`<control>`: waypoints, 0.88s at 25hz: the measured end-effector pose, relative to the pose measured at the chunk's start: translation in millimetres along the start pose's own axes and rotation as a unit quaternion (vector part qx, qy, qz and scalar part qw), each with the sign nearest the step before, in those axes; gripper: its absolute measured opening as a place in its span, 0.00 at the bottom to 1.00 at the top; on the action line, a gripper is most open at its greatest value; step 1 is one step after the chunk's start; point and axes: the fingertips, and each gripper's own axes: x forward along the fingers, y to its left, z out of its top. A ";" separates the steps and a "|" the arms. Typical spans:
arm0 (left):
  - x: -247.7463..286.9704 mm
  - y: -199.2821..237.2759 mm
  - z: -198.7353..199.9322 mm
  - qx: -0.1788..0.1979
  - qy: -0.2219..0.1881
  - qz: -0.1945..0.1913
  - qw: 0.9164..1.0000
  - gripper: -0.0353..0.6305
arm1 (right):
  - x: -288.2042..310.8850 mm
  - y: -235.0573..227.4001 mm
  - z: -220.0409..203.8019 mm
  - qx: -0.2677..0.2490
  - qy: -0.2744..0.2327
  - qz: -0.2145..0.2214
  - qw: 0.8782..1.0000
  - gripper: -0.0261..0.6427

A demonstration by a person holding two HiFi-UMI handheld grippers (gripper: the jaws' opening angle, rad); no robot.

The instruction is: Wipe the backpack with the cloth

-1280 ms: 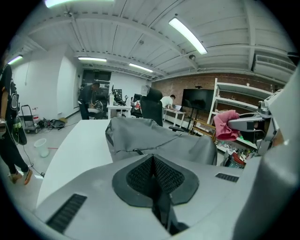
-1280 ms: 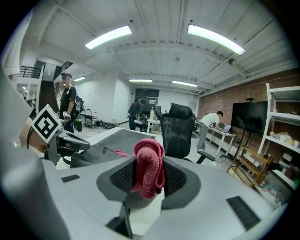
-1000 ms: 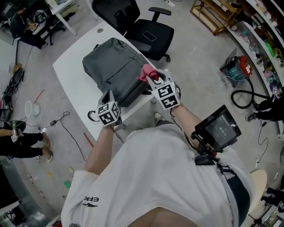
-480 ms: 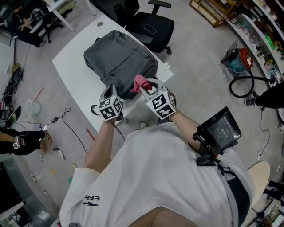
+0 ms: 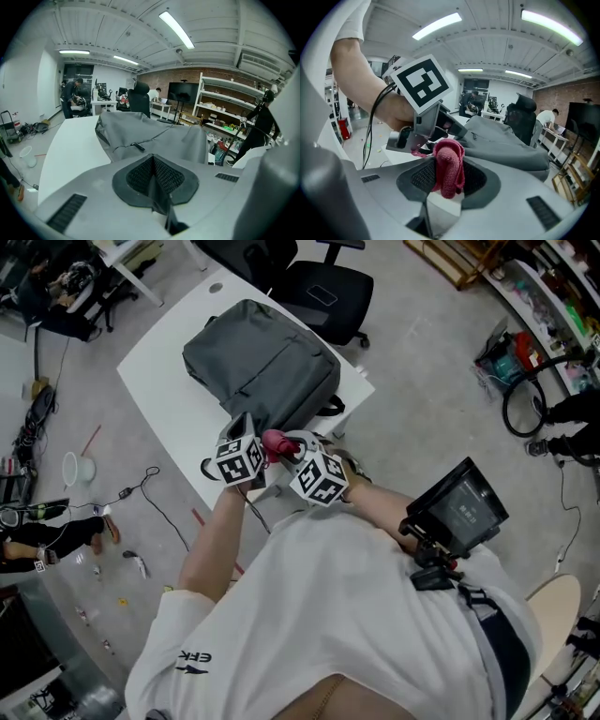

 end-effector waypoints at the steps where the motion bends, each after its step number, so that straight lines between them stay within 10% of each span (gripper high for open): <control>1: 1.2 -0.2 -0.5 0.001 0.001 -0.001 1.000 0.06 | 0.9 -1.8 -1.6 -0.005 0.001 -0.002 1.000 0.23; 22: 0.6 11.9 -19.6 -0.002 -0.001 0.005 1.000 0.06 | -55.6 -178.3 -73.7 0.070 0.037 -0.204 0.976 0.23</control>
